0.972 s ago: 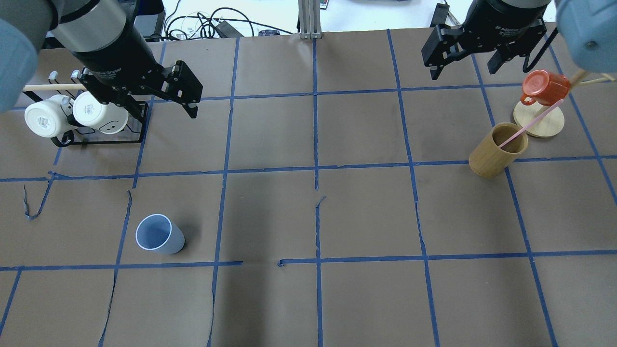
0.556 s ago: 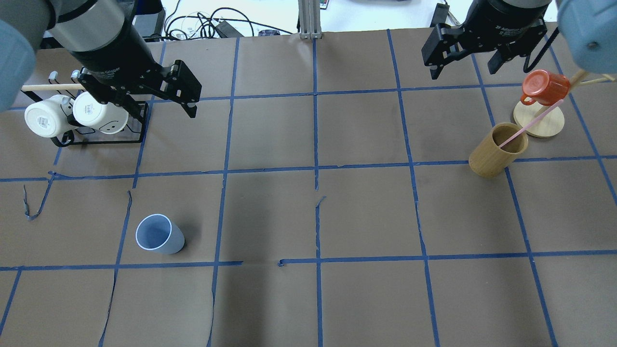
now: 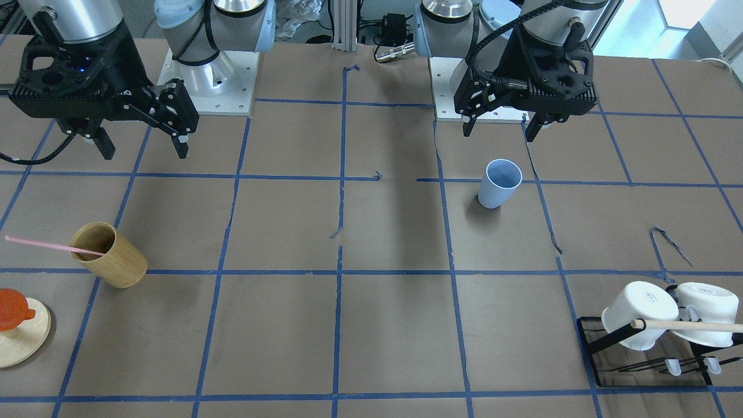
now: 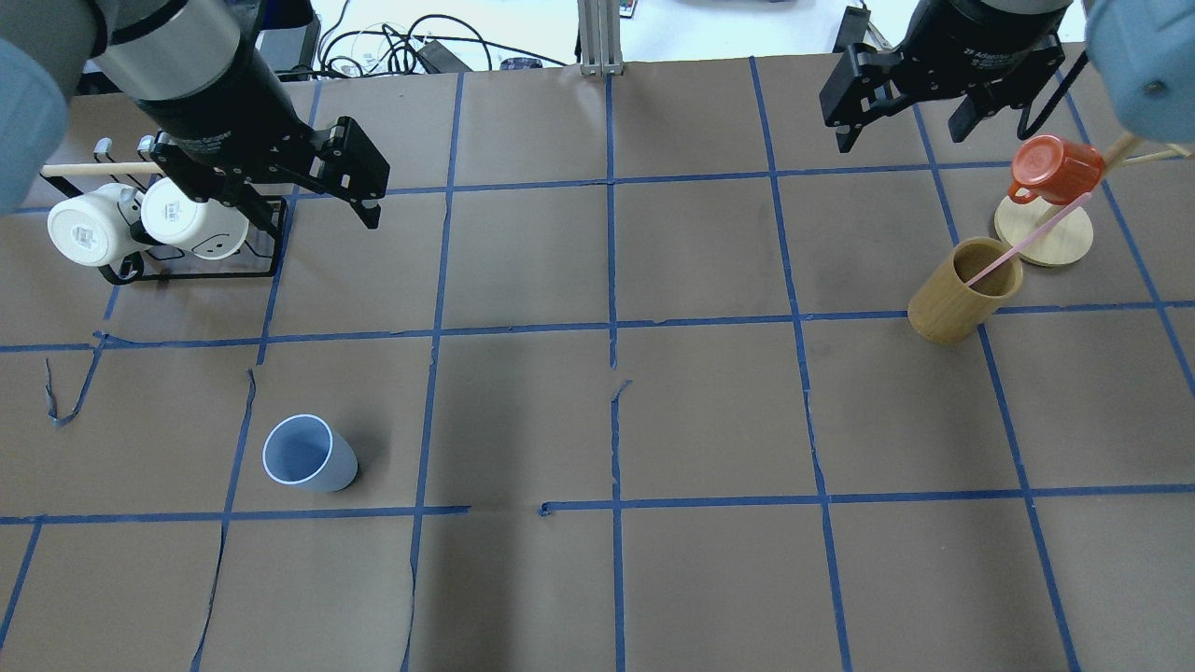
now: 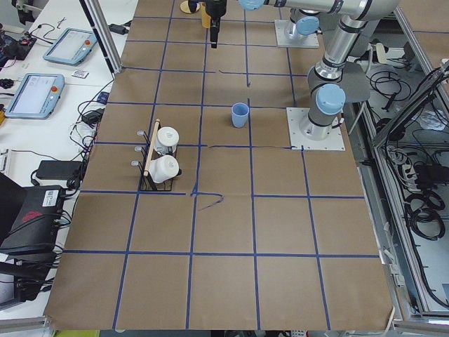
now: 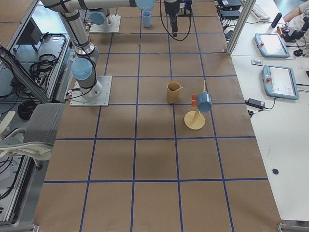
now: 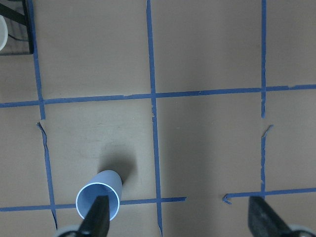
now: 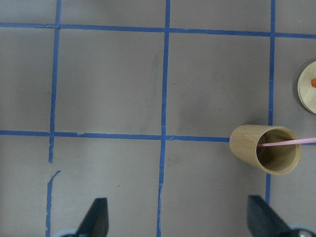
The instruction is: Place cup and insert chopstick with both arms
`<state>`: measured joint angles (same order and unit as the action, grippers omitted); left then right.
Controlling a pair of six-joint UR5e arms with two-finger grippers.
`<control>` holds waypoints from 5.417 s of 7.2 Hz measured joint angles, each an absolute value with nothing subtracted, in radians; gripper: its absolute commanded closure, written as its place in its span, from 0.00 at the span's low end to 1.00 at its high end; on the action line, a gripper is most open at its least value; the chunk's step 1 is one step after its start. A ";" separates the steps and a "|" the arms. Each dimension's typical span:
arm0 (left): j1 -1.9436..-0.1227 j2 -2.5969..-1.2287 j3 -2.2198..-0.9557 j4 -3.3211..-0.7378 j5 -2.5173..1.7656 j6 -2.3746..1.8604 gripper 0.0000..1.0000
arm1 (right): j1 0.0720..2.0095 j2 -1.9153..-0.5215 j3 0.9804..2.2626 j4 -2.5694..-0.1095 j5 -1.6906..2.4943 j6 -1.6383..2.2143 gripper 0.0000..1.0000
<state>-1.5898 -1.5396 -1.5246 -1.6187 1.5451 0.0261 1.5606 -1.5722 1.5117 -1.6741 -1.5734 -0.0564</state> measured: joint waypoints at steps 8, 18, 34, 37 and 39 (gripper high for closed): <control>-1.589 -1.537 -1.525 -1.632 1.549 0.026 0.00 | 1.560 -1.572 1.512 -1.674 -1.574 -0.056 0.00; -1.471 -1.537 -2.100 -1.289 1.654 0.163 0.04 | 1.497 -1.566 1.513 -1.672 -1.570 -0.364 0.00; -2.006 -1.734 -1.886 -1.238 1.398 -0.297 1.00 | 1.110 -1.365 1.647 -1.824 -1.476 -1.753 0.00; -2.090 -1.785 -1.886 -1.226 1.400 -0.295 0.09 | 1.108 -1.347 1.649 -1.851 -1.478 -1.850 0.01; -2.093 -1.811 -1.885 -1.206 1.409 -0.297 0.03 | 1.109 -1.332 1.653 -1.881 -1.485 -1.891 0.08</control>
